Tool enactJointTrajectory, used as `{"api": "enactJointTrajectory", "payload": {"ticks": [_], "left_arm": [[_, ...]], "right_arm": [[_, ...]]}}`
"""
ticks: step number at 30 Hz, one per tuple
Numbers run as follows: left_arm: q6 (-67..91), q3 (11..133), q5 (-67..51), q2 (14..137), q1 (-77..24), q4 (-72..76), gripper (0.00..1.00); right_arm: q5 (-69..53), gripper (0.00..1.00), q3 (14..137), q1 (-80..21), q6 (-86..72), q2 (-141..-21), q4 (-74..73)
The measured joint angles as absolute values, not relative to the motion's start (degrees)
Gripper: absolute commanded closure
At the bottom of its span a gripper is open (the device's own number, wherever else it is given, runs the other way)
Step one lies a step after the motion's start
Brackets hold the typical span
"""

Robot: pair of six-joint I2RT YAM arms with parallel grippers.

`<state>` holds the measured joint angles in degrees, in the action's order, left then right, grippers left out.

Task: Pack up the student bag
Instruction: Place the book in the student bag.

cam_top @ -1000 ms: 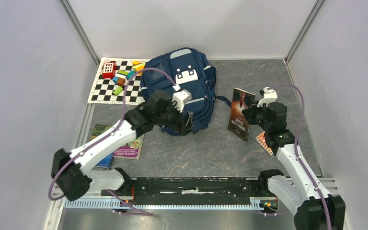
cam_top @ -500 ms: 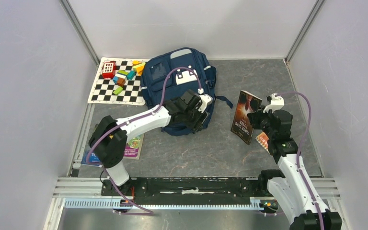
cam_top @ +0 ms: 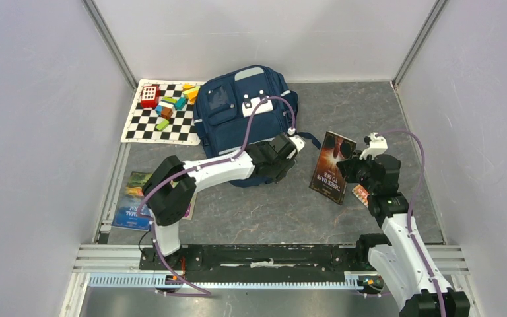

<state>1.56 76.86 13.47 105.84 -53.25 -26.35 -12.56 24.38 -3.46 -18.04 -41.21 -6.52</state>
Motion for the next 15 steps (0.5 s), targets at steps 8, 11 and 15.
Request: {"api": "enactJointTrajectory", "payload": {"ticks": [8, 11, 15], "left_arm": [[-3.70, 76.62, 26.85, 106.39, -55.64, -24.01, 0.55], [-4.73, 76.47, 28.93, 106.39, -55.77, -23.27, 0.60], [-5.52, 76.47, 30.50, 106.39, -56.01, -22.52, 0.63]], "right_arm": [[-13.74, 1.00, 23.59, -3.46, -18.41, -40.49, -6.57], [-14.00, 1.00, 23.38, -3.46, -18.46, -40.32, -6.63], [-14.17, 1.00, 23.33, -3.46, -18.44, -39.90, -6.87]]}}
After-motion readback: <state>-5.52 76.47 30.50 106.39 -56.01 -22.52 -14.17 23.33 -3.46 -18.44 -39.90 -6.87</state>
